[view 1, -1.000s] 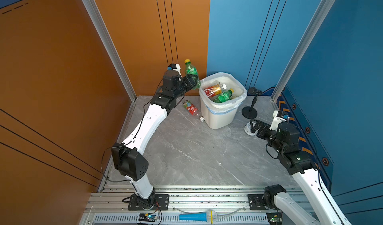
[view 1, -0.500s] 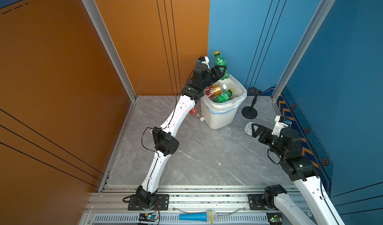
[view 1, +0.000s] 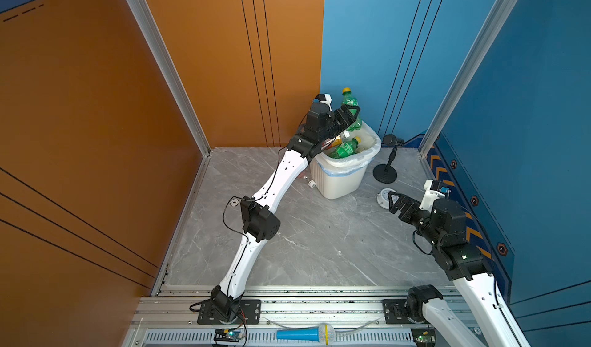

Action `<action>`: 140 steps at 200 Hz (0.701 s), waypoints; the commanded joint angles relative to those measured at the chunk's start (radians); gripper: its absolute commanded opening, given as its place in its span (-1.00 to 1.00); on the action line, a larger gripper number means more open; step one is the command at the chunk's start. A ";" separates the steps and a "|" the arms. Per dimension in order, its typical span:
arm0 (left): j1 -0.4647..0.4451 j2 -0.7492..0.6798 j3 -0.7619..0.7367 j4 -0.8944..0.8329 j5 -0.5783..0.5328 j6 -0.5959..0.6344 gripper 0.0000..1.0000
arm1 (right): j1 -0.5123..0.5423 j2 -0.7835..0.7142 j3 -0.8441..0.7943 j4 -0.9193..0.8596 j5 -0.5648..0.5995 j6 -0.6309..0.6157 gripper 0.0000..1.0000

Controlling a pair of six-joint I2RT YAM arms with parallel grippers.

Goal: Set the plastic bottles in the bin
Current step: 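Release the green bottle into the bin and withdraw the left gripper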

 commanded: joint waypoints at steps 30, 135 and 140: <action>0.005 -0.115 -0.105 0.034 0.043 0.039 0.95 | -0.009 -0.009 -0.004 -0.014 -0.016 0.008 0.99; 0.050 -0.540 -0.481 -0.116 -0.113 0.360 0.95 | -0.015 0.015 0.017 -0.038 -0.009 -0.014 0.99; 0.057 -0.572 -0.542 -0.107 -0.124 0.367 0.95 | -0.017 0.017 0.018 -0.038 -0.008 -0.016 0.99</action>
